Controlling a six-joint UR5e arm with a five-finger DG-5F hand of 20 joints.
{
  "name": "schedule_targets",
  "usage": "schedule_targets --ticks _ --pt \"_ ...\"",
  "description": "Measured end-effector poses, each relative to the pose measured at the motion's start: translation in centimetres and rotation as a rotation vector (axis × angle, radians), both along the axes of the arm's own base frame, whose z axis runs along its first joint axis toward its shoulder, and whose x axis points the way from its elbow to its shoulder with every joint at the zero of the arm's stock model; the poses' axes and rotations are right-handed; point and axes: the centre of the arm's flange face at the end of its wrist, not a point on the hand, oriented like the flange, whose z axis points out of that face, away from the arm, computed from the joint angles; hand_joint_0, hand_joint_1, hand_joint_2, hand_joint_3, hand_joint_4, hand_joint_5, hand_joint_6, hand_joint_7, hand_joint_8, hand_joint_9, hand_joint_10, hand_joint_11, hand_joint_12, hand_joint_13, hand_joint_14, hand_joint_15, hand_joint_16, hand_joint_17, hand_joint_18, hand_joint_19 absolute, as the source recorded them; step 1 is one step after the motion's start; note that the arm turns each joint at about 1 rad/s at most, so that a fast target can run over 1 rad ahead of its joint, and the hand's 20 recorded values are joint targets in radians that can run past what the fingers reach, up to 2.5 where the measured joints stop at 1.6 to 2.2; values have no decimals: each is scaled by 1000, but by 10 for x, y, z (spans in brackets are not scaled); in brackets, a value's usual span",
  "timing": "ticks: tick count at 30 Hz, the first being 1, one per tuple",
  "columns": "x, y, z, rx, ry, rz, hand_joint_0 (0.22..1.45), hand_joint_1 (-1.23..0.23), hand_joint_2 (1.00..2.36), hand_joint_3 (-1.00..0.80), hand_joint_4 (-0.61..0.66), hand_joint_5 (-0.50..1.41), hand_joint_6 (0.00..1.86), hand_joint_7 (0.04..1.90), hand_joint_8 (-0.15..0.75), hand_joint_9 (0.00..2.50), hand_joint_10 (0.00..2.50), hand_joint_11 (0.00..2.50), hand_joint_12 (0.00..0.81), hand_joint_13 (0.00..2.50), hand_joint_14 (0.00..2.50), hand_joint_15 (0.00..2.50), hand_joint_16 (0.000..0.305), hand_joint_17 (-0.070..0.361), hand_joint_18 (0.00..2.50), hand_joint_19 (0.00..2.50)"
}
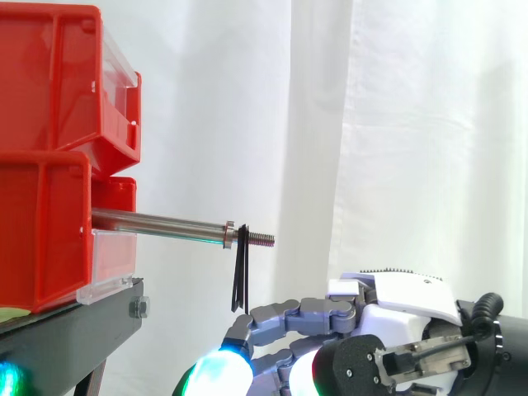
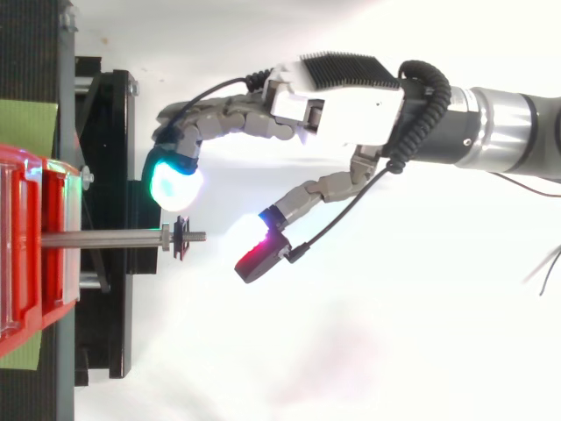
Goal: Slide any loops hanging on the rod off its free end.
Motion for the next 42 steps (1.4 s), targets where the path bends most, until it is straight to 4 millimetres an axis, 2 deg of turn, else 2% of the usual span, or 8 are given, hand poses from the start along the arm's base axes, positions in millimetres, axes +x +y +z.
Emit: schedule_targets --ticks 4,12,22,42 --pt "5 -5 -2 -6 -18 19 521 -746 1000 -500 328 -230 504 949 334 469 0 25 344 499 0 0 45 101 520 0" --pt "11 -12 8 -28 -64 54 526 -724 1000 -500 328 -227 504 946 334 477 0 29 341 508 0 0 45 101 525 0" --pt "18 -9 20 -44 -101 104 542 -674 1000 -500 334 -214 504 967 336 493 0 41 340 528 0 0 45 101 542 0" --pt "22 -8 29 -47 -118 115 570 -695 1003 -469 340 -195 504 1042 334 506 2 49 341 542 0 0 46 103 572 0"
